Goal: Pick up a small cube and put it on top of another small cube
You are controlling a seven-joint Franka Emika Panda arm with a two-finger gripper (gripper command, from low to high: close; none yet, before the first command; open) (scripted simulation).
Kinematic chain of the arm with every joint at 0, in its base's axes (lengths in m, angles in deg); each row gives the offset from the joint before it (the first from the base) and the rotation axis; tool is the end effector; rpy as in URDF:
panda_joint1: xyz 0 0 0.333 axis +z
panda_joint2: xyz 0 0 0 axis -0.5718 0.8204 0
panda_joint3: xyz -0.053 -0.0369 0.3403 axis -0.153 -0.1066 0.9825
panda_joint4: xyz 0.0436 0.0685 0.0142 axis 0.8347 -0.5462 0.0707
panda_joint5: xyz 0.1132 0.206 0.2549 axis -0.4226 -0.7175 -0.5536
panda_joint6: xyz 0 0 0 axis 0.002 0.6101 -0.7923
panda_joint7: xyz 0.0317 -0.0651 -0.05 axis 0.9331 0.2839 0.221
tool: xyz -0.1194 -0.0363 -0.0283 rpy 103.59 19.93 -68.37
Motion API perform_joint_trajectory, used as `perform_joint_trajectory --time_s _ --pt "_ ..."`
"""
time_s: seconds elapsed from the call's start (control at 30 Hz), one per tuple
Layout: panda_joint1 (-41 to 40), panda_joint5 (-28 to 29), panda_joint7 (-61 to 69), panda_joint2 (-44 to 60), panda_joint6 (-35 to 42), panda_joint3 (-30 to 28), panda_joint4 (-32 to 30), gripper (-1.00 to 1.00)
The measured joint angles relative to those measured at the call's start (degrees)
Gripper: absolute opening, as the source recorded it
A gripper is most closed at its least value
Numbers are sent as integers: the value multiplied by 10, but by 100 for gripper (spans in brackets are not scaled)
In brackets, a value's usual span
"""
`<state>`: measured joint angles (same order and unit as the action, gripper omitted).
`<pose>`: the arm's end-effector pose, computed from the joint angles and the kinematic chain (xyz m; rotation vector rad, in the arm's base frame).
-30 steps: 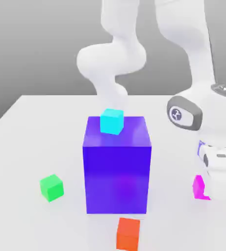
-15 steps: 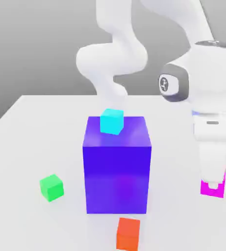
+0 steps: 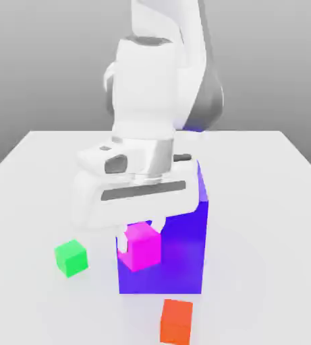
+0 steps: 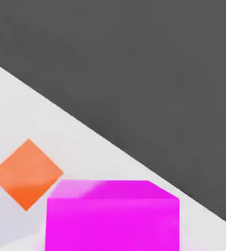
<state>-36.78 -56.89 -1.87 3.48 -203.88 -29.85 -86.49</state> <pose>0.4090 -0.0611 0.3538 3.0322 -0.4635 0.3948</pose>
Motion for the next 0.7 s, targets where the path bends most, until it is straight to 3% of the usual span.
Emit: perform_joint_trajectory --time_s 0.17,0.27,0.4,0.5,0.6,0.63,0.7 --pt "-71 34 -38 -28 17 -44 -24 -100" --pt "-106 24 -23 -43 41 -87 -69 -100" --pt "-112 -15 22 -29 48 -123 -115 -100" --pt "-100 -56 53 28 -3 -129 -117 -100" --pt "-97 -133 106 93 -61 -112 -115 -100" --pt "-102 -152 120 106 -73 -103 -114 100" --pt "-103 -152 120 106 -73 -103 -114 100"
